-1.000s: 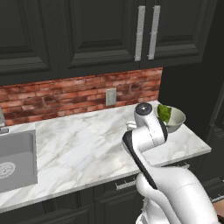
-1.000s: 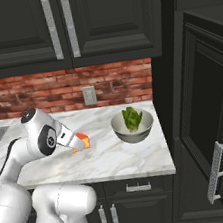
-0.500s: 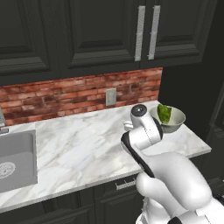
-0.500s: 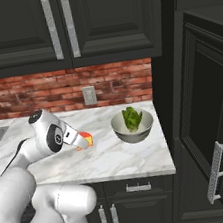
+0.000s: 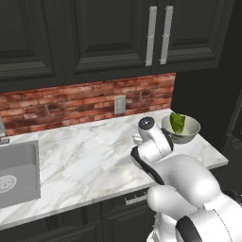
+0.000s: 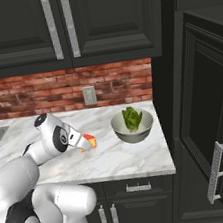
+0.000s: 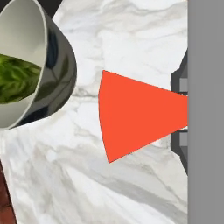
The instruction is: Pick the cheese from the fridge and the cheese grater from the cabinet and place them next to the salad bowl.
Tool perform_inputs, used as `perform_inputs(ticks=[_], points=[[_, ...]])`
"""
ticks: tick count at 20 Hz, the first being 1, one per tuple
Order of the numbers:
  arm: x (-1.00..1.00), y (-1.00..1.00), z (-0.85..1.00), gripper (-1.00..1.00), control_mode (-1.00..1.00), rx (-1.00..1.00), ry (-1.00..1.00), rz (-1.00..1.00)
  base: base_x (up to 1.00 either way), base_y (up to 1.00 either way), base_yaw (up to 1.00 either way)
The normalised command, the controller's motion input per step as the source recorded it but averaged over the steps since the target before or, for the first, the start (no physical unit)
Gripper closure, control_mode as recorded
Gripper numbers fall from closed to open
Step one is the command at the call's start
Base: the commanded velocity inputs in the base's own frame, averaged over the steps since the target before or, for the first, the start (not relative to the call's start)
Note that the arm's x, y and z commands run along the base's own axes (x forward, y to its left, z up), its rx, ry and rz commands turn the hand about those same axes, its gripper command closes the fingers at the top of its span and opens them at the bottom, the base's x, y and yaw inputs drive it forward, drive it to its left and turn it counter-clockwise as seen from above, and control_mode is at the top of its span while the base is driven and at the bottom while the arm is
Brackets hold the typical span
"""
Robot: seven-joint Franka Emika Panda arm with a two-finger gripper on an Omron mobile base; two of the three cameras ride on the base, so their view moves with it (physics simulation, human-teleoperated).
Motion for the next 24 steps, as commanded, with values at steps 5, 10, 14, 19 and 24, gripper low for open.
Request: perform_inputs(ticks=[5, 10, 14, 19, 24], points=[[0.00, -0.09, -0.23, 1.00, -1.00, -0.03, 0.00, -0.05, 0.00, 0.00, 0.00], [0.00, -0.20, -0.08, 1.00, -1.00, -0.01, 0.00, -0.06, 0.00, 0.00, 0.00], [0.01, -0.41, 0.00, 1.00, -1.00, 0.00, 0.00, -0.03, 0.00, 0.00, 0.00], [0.07, -0.37, -0.01, 1.00, -1.00, 0.00, 0.00, 0.00, 0.00, 0.00, 0.00], [0.00, -0.07, -0.08, 1.00, -1.00, 0.01, 0.00, 0.00, 0.00, 0.00, 0.00]])
